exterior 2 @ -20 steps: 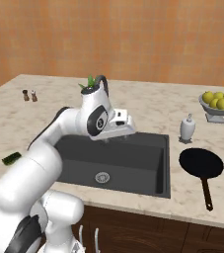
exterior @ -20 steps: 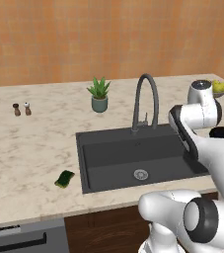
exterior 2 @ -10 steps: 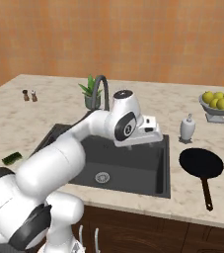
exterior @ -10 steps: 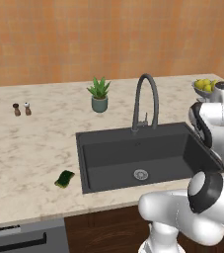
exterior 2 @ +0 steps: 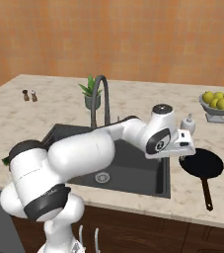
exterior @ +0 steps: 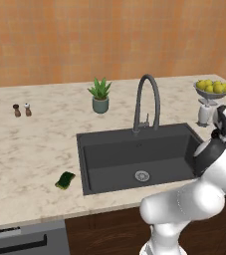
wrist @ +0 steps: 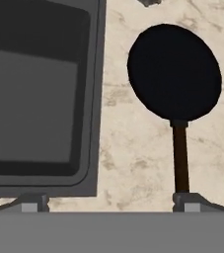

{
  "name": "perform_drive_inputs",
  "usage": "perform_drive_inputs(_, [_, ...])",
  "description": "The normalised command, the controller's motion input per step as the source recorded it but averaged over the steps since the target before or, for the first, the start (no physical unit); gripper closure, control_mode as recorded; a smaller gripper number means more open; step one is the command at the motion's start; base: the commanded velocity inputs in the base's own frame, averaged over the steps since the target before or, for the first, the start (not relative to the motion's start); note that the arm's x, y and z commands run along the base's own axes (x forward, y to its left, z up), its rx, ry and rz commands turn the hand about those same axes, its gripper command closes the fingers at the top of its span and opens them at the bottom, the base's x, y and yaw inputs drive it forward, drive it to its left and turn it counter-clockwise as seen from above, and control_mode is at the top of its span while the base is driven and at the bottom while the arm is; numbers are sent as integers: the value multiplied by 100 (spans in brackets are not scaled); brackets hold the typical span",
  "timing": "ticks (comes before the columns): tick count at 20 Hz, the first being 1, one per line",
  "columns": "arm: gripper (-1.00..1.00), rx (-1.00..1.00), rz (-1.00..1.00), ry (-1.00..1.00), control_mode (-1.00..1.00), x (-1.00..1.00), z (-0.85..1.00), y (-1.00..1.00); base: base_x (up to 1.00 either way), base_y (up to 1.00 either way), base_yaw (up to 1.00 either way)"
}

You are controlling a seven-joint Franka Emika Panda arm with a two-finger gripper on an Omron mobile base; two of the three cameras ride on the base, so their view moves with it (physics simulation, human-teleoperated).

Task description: Pick the pan and sponge and place them into the sink. Then turn on the water.

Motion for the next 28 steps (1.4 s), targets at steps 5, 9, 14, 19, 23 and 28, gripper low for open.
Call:
perform_drive_inputs(5, [-100, 0, 0, 2, -100, 0, -66, -97, 0, 0, 0])
perform_drive_inputs(9, [-100, 2, 0, 0, -100, 0, -10, -78, 0, 0, 0])
perform_drive_inputs(14, [-100, 8, 0, 0, -100, -11, 3, -30, 0, 0, 0])
perform_drive_inputs(19, [-100, 5, -6, 0, -100, -32, -2, -8, 0, 0, 0])
perform_drive_inputs(23, [-100, 3, -11, 1, -100, -2, -20, -5, 0, 0, 0])
perform_drive_inputs(28, [-100, 11, -9, 3, -100, 0, -42, -26, 0, 0, 0])
